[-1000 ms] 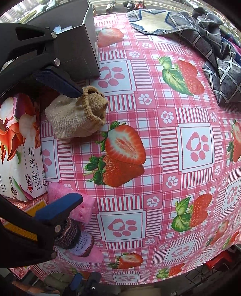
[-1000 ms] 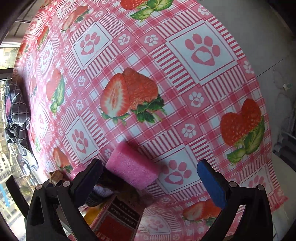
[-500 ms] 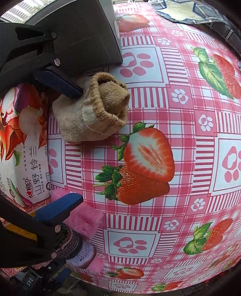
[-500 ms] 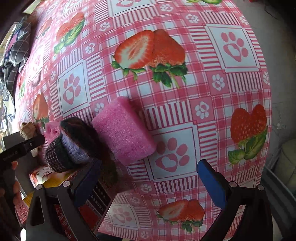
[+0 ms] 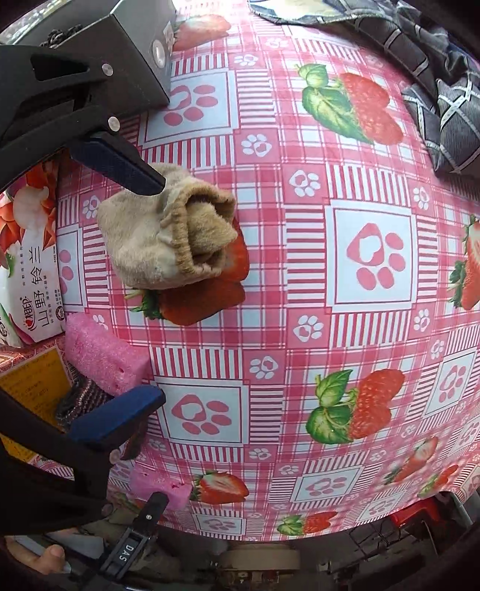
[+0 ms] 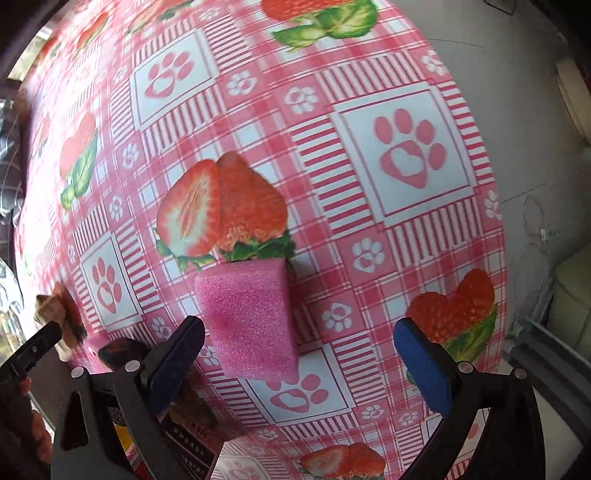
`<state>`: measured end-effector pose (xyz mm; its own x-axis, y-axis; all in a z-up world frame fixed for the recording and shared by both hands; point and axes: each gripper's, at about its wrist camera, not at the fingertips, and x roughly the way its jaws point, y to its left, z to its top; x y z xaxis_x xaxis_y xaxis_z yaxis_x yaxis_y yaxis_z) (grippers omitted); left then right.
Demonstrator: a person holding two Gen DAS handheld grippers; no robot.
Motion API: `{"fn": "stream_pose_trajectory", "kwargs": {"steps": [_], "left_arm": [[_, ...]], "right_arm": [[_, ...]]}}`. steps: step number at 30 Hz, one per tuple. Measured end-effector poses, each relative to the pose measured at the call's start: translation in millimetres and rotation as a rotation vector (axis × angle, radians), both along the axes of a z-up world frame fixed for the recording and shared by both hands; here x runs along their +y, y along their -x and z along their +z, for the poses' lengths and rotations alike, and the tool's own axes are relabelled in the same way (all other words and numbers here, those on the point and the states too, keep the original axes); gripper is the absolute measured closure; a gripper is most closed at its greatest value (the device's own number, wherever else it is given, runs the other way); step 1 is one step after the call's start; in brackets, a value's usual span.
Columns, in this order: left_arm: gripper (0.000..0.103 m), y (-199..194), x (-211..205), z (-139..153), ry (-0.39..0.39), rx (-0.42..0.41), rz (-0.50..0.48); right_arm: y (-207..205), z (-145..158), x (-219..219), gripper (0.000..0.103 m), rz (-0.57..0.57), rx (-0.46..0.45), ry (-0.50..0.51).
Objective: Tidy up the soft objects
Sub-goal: 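Reach the right tool to the pink sponge while the left tool reaches the beige knit pouch, then close the right tool on the pink sponge while the left tool grasps the beige pouch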
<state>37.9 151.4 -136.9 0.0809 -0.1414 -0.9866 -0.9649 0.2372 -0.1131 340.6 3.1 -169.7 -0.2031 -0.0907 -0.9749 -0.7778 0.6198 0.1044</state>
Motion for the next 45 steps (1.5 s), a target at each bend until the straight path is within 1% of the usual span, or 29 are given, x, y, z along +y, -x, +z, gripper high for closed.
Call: {"fn": "stream_pose_trajectory", "kwargs": {"steps": [2,3,4,5,7,8,11,13,16,18,21,24,28,33,36,42,44,45], "left_arm": [[0.000,9.6,3.6,5.5,-0.008,0.016,0.028],[0.000,14.2,12.5,9.1,-0.005,0.021,0.043],[0.000,18.4,12.5,9.3,-0.001,0.023,0.057],[0.000,22.9,12.3,9.1,0.002,0.026,0.070],[0.000,30.2,11.2,6.5,0.009,0.041,0.085],[0.000,39.4,0.7,5.2,0.008,0.049,0.088],[0.000,32.2,-13.4,-9.6,-0.001,0.076,0.080],[0.000,23.9,-22.2,-23.4,-0.006,0.103,0.054],[0.000,14.2,-21.9,-42.1,-0.020,0.139,0.015],[0.000,15.7,-25.4,-50.2,-0.013,0.143,0.008],[0.000,20.8,-31.6,-63.9,-0.001,0.144,0.011],[0.000,20.4,-34.5,-68.9,-0.015,0.141,0.007],[0.000,21.3,-36.2,-73.1,-0.020,0.143,0.007],[0.000,18.7,-38.5,-61.4,-0.023,0.144,0.010],[0.000,13.2,-37.1,-53.2,-0.013,0.148,0.010],[0.000,7.4,-25.4,-58.1,0.032,0.159,0.014],[0.001,7.3,-23.7,-57.9,0.038,0.157,0.016],[0.003,7.2,-23.5,-57.1,0.036,0.156,0.017]], "right_arm": [[-7.4,3.7,-7.1,0.000,-0.047,0.035,-0.021],[-9.0,5.2,-8.9,0.000,-0.068,0.046,-0.030],[-10.1,6.9,-10.6,0.000,-0.084,0.051,-0.042],[-20.4,8.4,-11.4,0.000,-0.088,0.053,-0.054],[-15.2,9.6,-2.0,0.000,-0.060,0.050,-0.055],[-27.9,7.7,4.1,0.000,-0.039,0.048,-0.049],[-15.4,0.0,15.8,0.000,-0.009,0.044,-0.040],[-7.1,-7.1,19.8,0.000,0.006,0.039,-0.025],[10.5,-15.4,25.6,0.000,0.052,0.016,0.003],[13.9,-30.2,23.8,0.000,0.084,-0.001,0.026],[25.8,-34.4,24.9,0.000,0.110,-0.041,0.037],[27.6,-36.0,23.7,0.000,0.110,-0.045,0.029],[36.0,-34.8,26.9,0.000,0.107,-0.046,0.029],[29.6,-32.1,24.4,0.000,0.109,-0.036,0.038],[26.5,-34.8,28.2,0.000,0.125,-0.032,0.041],[28.0,-35.1,29.2,0.000,0.128,-0.033,0.039],[31.3,-35.5,29.6,0.000,0.152,-0.033,0.045],[33.4,-35.3,29.0,0.001,0.165,-0.034,0.047]]}}
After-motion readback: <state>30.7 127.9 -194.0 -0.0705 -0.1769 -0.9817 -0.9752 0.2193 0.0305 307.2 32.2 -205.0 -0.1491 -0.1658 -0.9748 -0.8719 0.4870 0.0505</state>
